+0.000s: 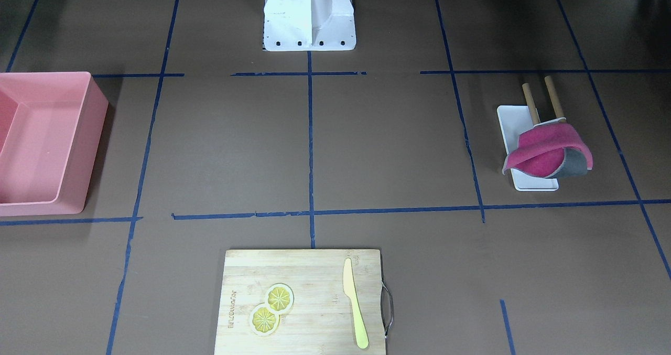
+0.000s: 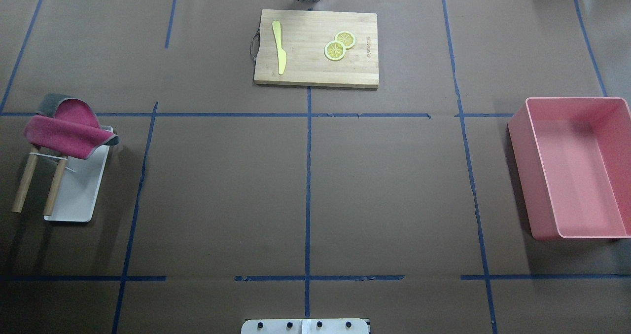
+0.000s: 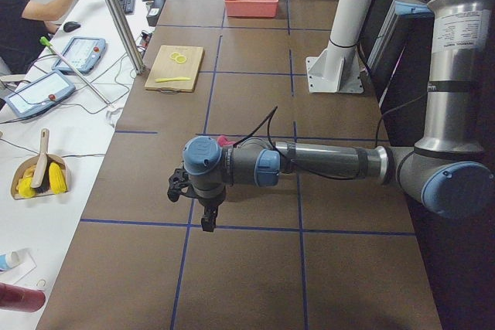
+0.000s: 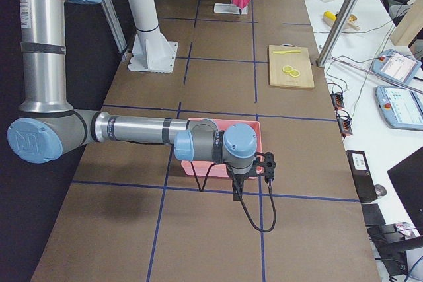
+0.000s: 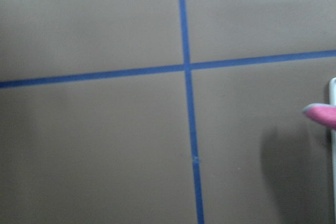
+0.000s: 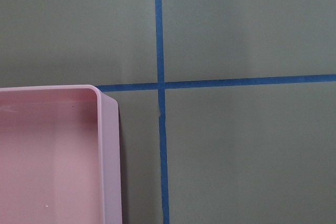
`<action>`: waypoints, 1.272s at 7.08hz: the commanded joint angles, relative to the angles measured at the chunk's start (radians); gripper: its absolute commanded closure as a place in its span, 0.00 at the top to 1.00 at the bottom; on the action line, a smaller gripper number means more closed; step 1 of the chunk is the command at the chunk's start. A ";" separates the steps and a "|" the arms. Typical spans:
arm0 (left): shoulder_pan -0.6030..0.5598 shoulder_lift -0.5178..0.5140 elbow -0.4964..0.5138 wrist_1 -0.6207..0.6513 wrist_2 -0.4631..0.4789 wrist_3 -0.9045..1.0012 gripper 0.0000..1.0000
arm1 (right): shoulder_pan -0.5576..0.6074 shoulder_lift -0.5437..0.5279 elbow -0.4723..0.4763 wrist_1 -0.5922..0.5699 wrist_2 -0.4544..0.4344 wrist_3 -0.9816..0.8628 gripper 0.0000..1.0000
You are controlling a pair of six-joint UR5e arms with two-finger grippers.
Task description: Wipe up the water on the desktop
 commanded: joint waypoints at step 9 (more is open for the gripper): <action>0.360 -0.114 -0.045 -0.215 -0.061 -0.563 0.99 | -0.004 0.001 0.013 0.008 0.004 0.005 1.00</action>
